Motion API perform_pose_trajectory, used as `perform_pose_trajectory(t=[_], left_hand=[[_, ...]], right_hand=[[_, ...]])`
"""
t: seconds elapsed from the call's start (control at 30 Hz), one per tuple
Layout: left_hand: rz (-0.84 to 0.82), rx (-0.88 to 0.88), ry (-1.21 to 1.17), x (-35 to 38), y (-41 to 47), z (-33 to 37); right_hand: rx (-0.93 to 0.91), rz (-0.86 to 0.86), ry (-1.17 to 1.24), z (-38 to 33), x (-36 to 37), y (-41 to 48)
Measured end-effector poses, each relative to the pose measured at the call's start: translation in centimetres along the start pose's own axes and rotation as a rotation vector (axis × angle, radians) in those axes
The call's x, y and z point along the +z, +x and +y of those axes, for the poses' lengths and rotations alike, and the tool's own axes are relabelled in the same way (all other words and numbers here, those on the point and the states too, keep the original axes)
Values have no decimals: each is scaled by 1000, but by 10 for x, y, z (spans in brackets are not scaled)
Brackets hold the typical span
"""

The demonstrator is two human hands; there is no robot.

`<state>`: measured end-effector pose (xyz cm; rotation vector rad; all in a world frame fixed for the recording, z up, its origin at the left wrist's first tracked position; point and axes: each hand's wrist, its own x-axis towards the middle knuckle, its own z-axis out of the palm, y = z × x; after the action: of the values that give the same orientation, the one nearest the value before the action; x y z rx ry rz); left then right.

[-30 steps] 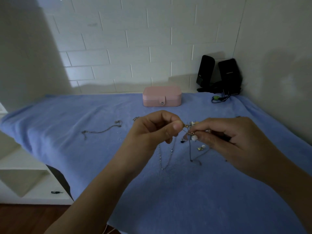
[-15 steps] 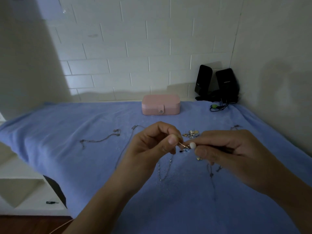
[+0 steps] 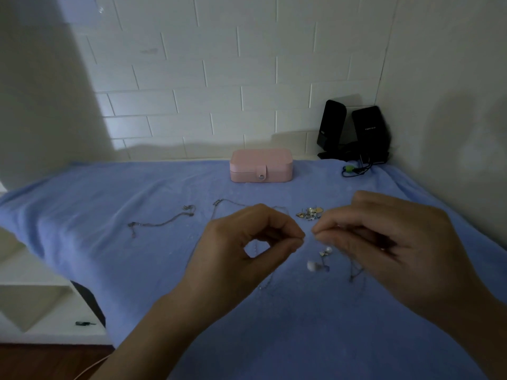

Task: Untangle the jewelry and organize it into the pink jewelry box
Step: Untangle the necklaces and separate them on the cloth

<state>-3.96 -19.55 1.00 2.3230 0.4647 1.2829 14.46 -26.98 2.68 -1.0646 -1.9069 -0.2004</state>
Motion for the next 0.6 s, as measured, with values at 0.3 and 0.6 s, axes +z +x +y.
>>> perform_pose_trajectory(t=[0.3,0.6], left_hand=[[-291,-347,-546,10,3,-1],[-321,-421,-831,20,1,-4]], right_hand=[[222,-10,325,1,1,-1],[292,18,375,9,-1,1]])
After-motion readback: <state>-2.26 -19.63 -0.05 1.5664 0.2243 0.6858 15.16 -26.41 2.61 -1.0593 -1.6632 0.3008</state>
